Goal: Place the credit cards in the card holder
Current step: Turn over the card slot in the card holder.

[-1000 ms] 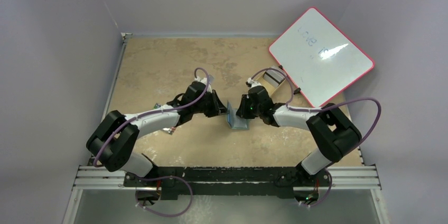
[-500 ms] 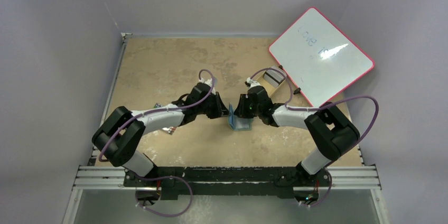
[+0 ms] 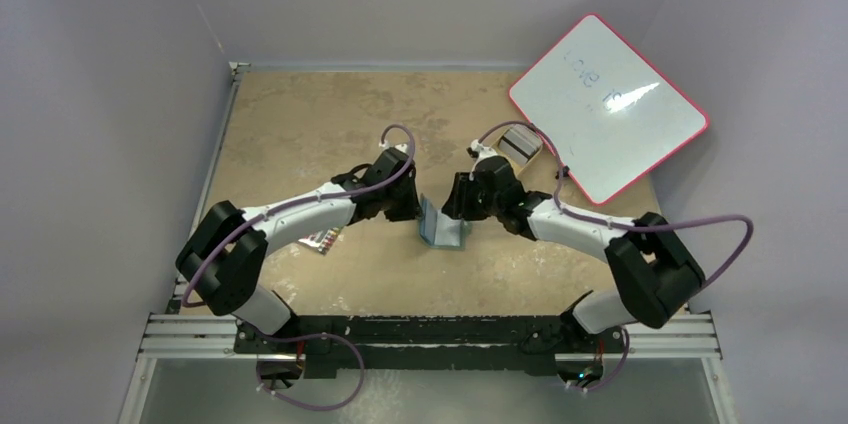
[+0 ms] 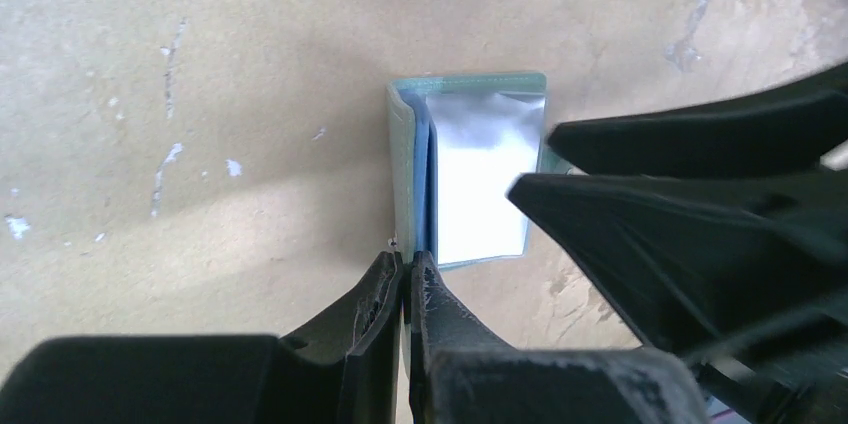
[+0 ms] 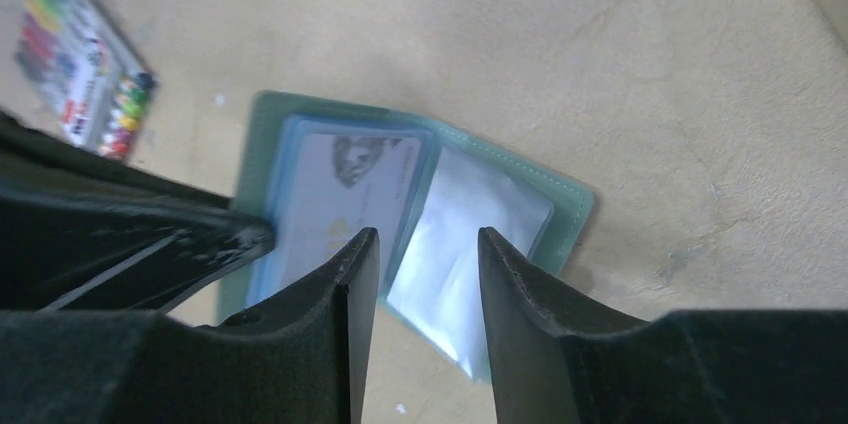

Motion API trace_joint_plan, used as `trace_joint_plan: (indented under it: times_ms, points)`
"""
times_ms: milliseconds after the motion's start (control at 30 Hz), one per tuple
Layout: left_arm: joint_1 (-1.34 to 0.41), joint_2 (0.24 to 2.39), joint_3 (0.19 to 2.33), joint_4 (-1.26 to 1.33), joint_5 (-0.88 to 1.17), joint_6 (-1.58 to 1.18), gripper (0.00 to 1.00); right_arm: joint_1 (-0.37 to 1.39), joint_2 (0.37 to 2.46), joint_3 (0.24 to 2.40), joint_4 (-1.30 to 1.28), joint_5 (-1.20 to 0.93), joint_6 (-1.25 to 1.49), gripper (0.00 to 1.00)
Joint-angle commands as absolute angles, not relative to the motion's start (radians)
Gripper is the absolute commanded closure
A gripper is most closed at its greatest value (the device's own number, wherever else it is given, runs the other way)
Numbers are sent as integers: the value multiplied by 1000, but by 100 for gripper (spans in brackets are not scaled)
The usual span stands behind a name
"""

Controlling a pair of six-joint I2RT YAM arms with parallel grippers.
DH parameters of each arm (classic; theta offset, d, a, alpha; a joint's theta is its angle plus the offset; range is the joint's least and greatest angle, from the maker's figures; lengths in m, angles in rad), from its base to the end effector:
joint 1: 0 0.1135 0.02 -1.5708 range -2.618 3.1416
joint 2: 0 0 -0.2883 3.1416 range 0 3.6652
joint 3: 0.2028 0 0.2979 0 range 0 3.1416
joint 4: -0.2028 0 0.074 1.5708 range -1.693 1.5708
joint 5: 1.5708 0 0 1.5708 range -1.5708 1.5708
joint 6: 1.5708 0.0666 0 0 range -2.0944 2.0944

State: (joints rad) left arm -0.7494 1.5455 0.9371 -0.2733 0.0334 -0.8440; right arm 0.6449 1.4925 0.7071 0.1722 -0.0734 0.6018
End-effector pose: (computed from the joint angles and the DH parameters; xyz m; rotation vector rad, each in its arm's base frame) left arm 0.2736 -0.2576 0.1757 -0.1072 2.5940 -0.6965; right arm 0.2856 0.2209 0.1562 -0.0931 2.2907 0.7629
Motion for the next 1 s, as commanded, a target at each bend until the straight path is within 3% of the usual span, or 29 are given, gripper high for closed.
trace_joint_plan:
  times_ms: [0,467,967]
  points:
    - [-759,1522,1017,-387,-31,-808,100,643,1392,770,132,-93,593,54]
    - [-785,1560,1118,-519,-123,-838,100,649,1437,739,300,-246,694,42]
    - [-785,1606,1128,-503,-100,-855,100,649,1432,738,196,-179,655,42]
